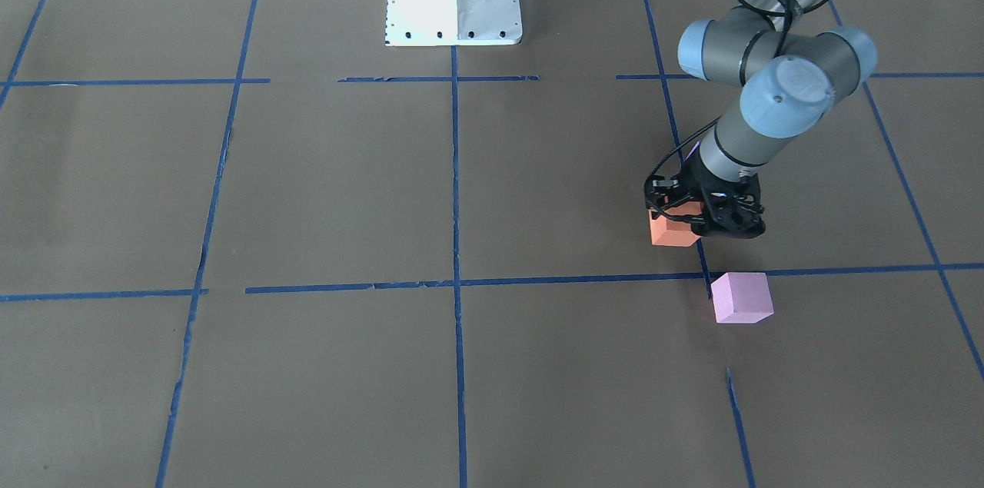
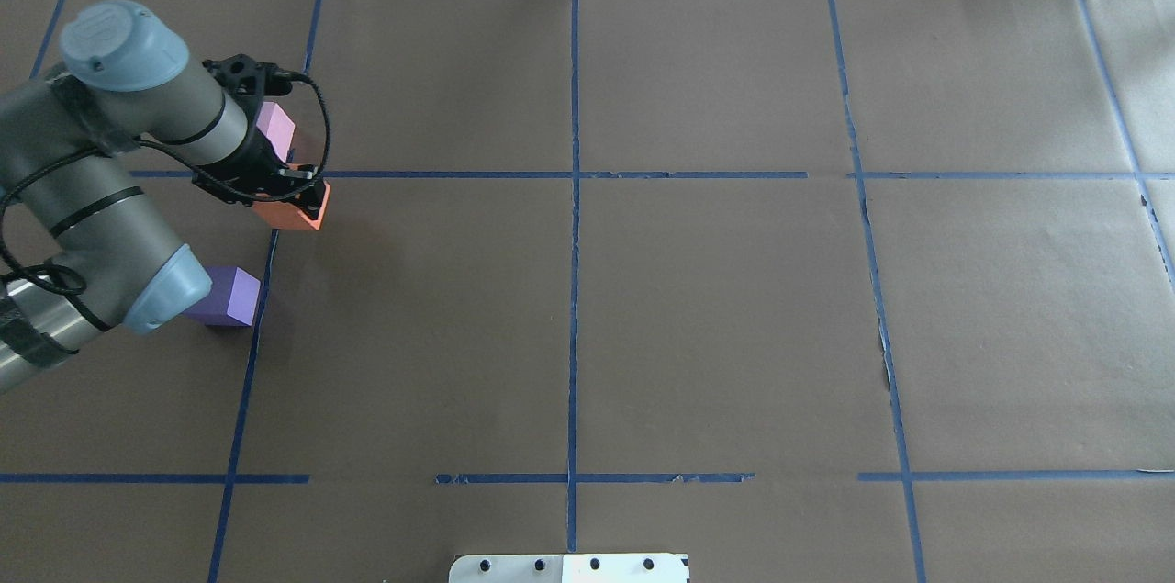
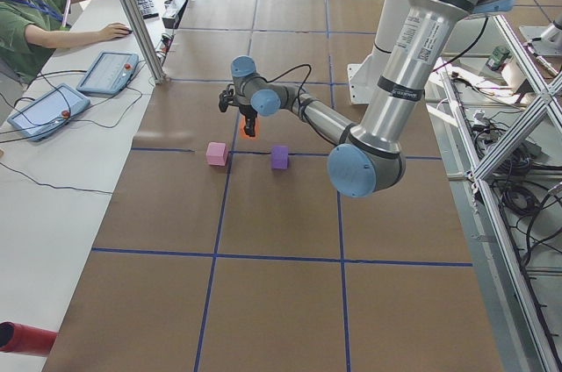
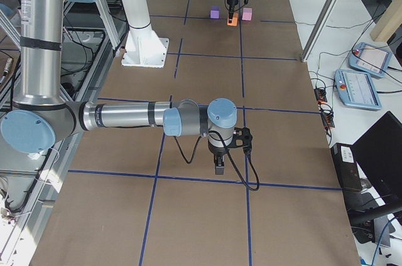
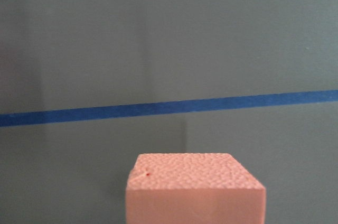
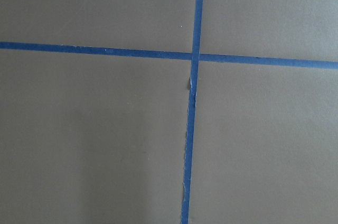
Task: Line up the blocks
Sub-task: 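Carry the orange cube between the pink and purple cubes and lower it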
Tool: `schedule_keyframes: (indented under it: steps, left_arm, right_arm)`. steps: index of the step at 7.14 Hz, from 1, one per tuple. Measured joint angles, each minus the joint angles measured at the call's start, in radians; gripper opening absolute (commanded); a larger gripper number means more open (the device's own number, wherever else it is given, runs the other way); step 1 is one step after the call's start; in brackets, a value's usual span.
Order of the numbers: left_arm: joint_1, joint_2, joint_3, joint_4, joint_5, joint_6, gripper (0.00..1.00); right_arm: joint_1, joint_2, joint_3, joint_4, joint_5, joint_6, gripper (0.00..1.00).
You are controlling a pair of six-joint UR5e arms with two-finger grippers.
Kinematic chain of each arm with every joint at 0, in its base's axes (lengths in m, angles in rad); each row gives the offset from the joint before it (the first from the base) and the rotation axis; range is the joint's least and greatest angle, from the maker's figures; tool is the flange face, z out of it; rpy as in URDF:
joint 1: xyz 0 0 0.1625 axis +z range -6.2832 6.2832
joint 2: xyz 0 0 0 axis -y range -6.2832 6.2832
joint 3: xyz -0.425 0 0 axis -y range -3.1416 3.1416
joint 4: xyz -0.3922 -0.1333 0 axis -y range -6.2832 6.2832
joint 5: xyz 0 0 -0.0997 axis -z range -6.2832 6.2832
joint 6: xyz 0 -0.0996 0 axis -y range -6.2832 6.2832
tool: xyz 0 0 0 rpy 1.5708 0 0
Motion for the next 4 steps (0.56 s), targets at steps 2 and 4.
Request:
schedule_keyframes:
  steps: [2, 4]
  left_arm:
    - [-0.021, 0.063, 0.019, -0.005, -0.039, 0.050, 0.40]
    - [-0.018, 0.060, 0.044, -0.007, -0.049, 0.050, 1.00]
  right_arm:
    - [0.000, 0.000, 0.000, 0.000, 0.000, 0.000, 1.00]
    - [0.000, 0.000, 0.000, 0.000, 0.000, 0.000, 1.00]
